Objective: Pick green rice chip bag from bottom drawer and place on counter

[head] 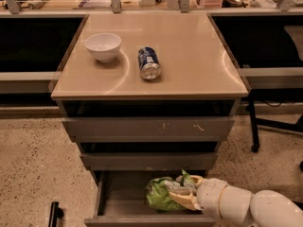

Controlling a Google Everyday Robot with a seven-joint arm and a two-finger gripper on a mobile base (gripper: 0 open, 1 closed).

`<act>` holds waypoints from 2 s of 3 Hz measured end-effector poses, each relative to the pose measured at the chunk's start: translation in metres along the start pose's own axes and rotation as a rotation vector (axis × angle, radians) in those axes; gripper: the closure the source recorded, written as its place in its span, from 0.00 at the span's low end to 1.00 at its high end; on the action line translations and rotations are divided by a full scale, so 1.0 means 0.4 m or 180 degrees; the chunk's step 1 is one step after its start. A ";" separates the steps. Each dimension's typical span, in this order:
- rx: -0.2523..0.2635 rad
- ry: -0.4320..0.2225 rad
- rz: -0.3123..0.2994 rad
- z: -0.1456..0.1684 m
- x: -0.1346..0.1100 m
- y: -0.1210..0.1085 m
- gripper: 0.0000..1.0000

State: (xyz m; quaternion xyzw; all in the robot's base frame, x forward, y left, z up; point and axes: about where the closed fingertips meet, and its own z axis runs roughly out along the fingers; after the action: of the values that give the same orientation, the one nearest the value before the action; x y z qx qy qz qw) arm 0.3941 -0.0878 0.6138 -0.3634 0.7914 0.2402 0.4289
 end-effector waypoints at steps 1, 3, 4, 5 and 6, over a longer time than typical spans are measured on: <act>0.0000 0.0000 0.0000 0.000 0.000 0.000 1.00; 0.0295 -0.0355 -0.0354 -0.119 -0.141 -0.061 1.00; 0.0540 -0.0345 -0.0672 -0.194 -0.277 -0.101 1.00; 0.0643 -0.0377 -0.0990 -0.245 -0.427 -0.127 1.00; 0.0642 -0.0377 -0.0990 -0.245 -0.427 -0.127 1.00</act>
Offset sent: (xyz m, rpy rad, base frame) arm 0.0051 -0.0277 0.0554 0.0728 -0.1851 -0.0154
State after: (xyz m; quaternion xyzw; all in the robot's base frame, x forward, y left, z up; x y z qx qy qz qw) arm 0.4472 -0.1241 0.8066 -0.4217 0.7191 0.1115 0.5409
